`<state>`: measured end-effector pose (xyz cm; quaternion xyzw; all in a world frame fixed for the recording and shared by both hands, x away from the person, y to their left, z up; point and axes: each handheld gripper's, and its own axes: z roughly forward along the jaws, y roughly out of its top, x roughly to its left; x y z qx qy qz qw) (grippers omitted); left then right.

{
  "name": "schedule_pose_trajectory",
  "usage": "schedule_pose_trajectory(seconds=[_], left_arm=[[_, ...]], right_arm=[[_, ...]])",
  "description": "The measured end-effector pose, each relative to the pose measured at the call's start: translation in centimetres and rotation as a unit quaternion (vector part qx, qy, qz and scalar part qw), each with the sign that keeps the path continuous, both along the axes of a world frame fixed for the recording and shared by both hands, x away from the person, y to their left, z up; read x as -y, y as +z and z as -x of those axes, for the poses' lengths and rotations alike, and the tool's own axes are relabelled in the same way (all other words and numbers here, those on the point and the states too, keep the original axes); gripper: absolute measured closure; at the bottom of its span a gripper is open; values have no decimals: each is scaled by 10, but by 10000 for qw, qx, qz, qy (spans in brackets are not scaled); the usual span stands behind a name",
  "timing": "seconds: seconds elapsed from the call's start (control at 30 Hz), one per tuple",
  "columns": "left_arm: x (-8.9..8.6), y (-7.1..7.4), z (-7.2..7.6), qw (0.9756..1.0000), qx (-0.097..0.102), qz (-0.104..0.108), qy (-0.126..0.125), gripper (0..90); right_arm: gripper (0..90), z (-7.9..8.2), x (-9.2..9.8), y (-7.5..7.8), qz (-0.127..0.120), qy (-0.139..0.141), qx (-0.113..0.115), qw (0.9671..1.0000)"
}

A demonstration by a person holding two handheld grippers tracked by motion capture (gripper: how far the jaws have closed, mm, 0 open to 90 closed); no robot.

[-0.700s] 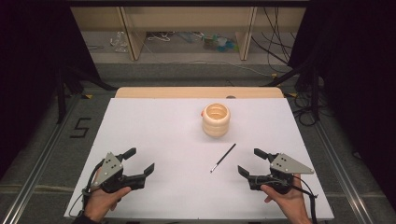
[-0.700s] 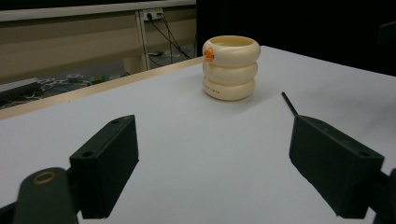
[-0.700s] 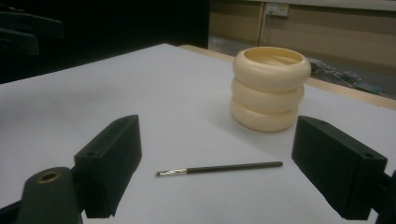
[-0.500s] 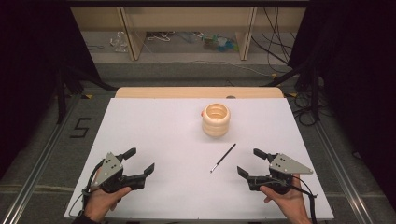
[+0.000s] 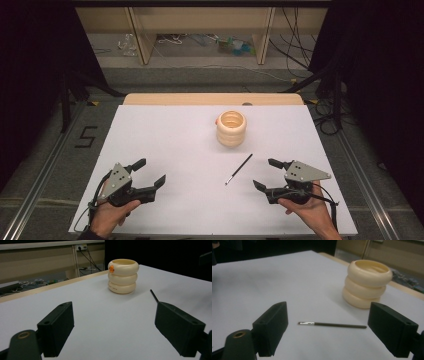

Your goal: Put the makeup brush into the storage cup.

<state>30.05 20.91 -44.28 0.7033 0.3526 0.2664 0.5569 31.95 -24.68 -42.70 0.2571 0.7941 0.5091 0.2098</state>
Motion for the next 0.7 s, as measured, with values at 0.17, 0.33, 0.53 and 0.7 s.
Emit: schedule_pose_trajectory(seconds=[0.17, 0.33, 0.53, 0.7], left_arm=[[1, 0, 0, 10000, -37, 34, -6, 156], [1, -1, 0, 10000, -56, 31, 2, 156], [0, 0, -1, 10000, -45, 29, -3, 156], [0, -1, 0, 10000, -51, 16, -9, 156]], right_arm=[[176, -6, -6, 1, 336, 288, -132, 9989], [183, -21, -16, 8, 634, 626, -239, 9957], [195, -37, -27, 13, 858, 814, -356, 9923], [213, -49, -39, 16, 1222, 1069, -479, 9856]])
